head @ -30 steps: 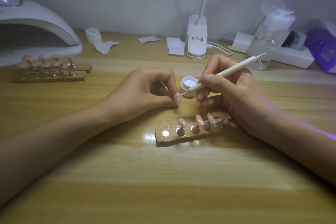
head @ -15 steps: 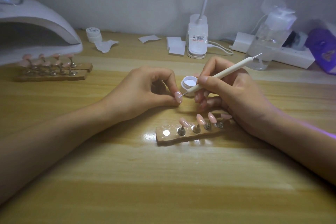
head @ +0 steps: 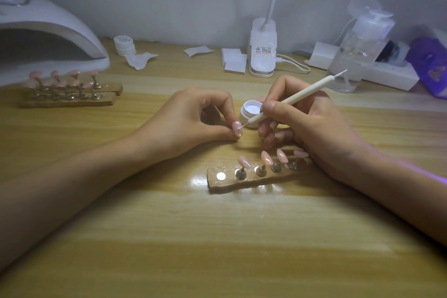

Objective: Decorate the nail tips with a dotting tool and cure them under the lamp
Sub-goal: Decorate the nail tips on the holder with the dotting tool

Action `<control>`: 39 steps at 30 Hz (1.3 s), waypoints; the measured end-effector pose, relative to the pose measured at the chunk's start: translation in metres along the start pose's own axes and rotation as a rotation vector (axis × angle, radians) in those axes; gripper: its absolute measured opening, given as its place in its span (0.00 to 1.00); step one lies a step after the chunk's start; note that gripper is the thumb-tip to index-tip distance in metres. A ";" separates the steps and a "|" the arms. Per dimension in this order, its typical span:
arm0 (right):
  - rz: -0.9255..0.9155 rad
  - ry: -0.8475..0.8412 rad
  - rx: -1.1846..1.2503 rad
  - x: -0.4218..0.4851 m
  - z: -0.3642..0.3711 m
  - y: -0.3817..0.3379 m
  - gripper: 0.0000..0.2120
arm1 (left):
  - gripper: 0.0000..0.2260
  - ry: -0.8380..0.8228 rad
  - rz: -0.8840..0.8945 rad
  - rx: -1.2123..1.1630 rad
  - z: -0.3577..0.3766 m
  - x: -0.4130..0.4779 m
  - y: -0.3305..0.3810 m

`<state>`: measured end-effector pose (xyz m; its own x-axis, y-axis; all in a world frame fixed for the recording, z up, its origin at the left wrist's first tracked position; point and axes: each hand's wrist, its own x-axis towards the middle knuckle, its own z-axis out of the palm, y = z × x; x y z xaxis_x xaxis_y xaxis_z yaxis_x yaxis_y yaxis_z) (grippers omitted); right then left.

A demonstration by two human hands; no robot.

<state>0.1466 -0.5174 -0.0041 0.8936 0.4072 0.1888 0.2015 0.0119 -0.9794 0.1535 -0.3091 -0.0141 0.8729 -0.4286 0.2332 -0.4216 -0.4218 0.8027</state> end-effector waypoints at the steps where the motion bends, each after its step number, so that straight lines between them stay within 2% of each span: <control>1: 0.001 0.000 0.002 0.000 0.000 0.000 0.09 | 0.08 0.001 0.001 0.002 0.000 0.000 0.000; 28: -0.081 0.007 0.091 -0.002 0.001 -0.004 0.10 | 0.07 -0.023 0.030 -0.006 0.000 0.000 -0.003; 39: -0.028 0.002 0.055 0.000 0.000 0.000 0.08 | 0.07 -0.032 0.030 -0.024 0.000 0.001 -0.003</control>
<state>0.1466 -0.5180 -0.0046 0.8889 0.4039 0.2161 0.2042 0.0729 -0.9762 0.1555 -0.3077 -0.0162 0.8514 -0.4663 0.2400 -0.4411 -0.3891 0.8087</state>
